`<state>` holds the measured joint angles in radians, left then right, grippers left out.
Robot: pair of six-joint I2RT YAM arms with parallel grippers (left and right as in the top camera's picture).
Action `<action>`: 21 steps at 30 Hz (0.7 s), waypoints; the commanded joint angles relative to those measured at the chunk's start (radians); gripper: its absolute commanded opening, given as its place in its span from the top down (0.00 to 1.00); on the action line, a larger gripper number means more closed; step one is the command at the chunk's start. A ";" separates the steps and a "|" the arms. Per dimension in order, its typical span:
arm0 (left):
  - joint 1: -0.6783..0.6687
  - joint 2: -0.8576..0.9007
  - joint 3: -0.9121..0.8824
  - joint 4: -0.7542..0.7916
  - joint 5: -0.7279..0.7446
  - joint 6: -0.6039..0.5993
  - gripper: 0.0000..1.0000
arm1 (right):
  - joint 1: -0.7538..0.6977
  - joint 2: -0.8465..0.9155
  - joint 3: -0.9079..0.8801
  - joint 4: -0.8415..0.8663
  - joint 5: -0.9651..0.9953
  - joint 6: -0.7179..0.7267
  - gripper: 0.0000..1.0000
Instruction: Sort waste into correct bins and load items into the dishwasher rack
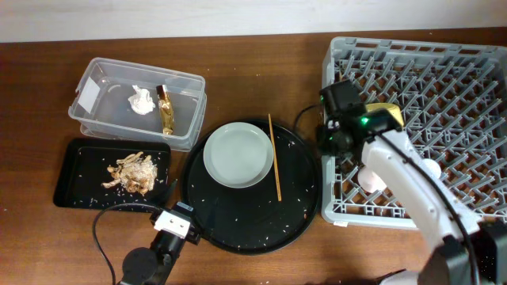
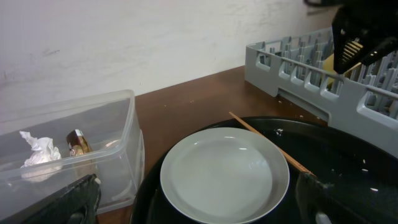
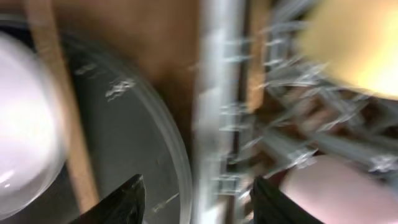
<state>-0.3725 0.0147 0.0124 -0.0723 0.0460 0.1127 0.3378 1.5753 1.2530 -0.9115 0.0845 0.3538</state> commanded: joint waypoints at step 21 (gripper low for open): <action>0.007 -0.009 -0.003 -0.004 0.011 0.013 0.01 | 0.270 0.325 -0.080 0.134 -0.072 0.280 0.96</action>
<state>-0.3725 0.0147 0.0124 -0.0723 0.0460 0.1127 0.6258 1.9064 1.1839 -0.7502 0.0364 0.6285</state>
